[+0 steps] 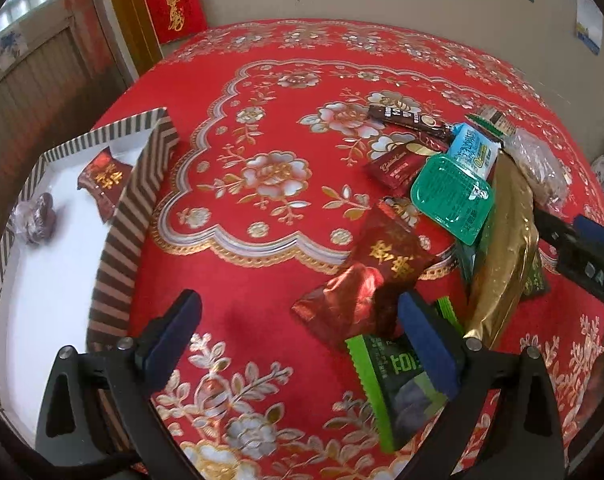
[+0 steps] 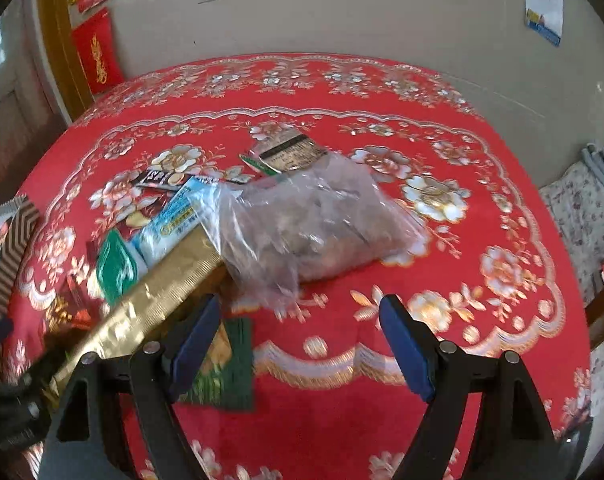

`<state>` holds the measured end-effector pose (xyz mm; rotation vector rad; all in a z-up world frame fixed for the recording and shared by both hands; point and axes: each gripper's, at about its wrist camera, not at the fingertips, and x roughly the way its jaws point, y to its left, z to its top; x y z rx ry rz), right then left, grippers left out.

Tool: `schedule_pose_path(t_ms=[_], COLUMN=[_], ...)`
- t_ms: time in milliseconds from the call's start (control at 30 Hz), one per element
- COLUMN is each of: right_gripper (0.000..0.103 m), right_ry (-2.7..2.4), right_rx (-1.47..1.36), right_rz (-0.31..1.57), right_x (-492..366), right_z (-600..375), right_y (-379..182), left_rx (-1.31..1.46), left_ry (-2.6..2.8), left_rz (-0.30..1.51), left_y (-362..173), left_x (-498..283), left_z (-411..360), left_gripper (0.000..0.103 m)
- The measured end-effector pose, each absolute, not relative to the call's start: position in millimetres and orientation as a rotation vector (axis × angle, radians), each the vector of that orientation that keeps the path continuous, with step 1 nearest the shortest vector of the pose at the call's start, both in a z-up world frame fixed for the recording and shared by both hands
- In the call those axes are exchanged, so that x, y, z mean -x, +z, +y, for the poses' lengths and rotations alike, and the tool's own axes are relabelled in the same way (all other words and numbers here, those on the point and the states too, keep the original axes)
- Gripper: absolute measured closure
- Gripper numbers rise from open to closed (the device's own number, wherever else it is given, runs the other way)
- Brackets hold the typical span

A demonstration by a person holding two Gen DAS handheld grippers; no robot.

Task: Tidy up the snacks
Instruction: 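Withdraw both grippers from the box back over the snack pile, then lower the left gripper onto the green cracker pack and close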

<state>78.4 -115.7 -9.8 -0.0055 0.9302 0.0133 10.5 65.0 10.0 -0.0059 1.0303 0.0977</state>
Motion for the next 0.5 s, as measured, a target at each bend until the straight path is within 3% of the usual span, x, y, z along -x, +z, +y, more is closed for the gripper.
schedule_pose_path(t_ms=[200,400,500], right_gripper=[0.021,0.021,0.021], right_ry=[0.035,0.170,0.215], right_rx=[0.101,0.158,0.111], right_rz=[0.970,1.027,0.964], right_x=[-74,-8,18], right_z=[-102,-109,-120], right_y=[-17,-15,1], left_rx=[-0.043,-0.090,-0.103], left_ry=[0.065,-0.033,-0.070], left_rz=[1.044,1.057,1.069], left_y=[5,2,3], left_x=[-9,23,41], left_z=[57,58,62], left_gripper=[0.004,0.004,0.004])
